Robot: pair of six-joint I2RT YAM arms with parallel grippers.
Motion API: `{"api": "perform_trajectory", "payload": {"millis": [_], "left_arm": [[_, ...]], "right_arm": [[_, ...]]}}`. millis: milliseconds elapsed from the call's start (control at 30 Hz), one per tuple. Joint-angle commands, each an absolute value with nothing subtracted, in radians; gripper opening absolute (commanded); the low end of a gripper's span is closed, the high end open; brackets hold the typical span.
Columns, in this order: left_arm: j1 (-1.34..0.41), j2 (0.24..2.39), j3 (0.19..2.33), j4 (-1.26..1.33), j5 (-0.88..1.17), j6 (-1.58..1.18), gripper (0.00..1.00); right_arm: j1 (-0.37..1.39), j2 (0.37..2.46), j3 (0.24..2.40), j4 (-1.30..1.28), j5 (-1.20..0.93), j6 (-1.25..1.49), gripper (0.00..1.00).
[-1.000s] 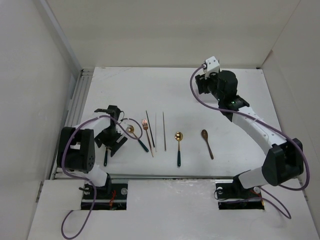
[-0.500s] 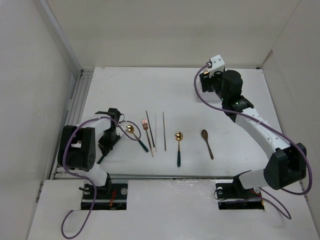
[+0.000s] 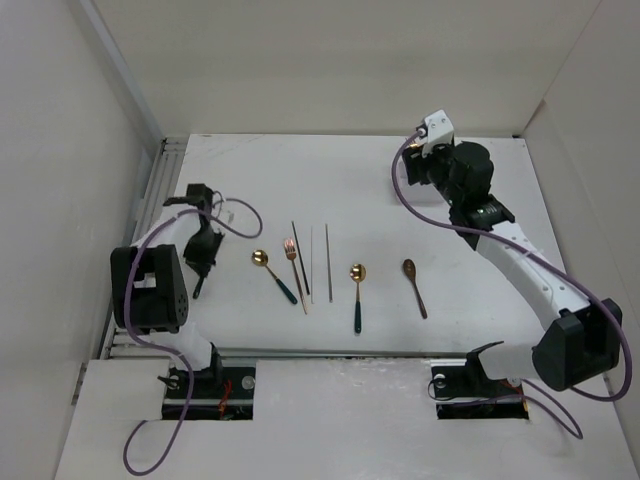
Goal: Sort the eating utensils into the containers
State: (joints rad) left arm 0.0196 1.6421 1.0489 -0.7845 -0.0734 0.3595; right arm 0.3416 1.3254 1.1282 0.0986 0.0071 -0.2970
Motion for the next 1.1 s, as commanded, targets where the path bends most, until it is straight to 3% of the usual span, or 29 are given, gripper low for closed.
{"api": "perform_trajectory", "payload": {"millis": [0, 167, 267, 400, 600, 900, 1067], "left_arm": [[0.066, 1.531, 1.278, -0.796, 0.043, 0.334, 0.0], [0.066, 1.474, 1.581, -0.76, 0.294, 0.25, 0.0], [0.066, 1.462, 1.669, -0.684, 0.519, 0.178, 0.0], [0.017, 1.405, 1.712, -0.473, 0.67, 0.047, 0.0], [-0.084, 1.31, 1.649, -0.155, 0.704, -0.1, 0.0], [-0.208, 1.289, 1.651, -0.156, 0.695, -0.086, 0.0], [-0.261, 1.241, 1.596, -0.147, 0.695, -0.086, 0.0]], "right_arm": [[0.353, 1.273, 1.144, 0.137, -0.067, -0.334, 0.66], [0.383, 1.264, 1.209, 0.137, -0.239, -0.353, 0.66], [0.422, 1.278, 1.247, 0.137, -0.357, -0.353, 0.66], [0.543, 1.334, 1.345, 0.137, -0.508, -0.353, 0.71], [0.643, 1.482, 1.503, 0.309, -0.589, -0.119, 0.72], [0.706, 1.611, 1.604, 0.434, -0.615, -0.021, 0.78], [0.706, 1.644, 1.614, 0.434, -0.549, 0.0, 0.75]]}}
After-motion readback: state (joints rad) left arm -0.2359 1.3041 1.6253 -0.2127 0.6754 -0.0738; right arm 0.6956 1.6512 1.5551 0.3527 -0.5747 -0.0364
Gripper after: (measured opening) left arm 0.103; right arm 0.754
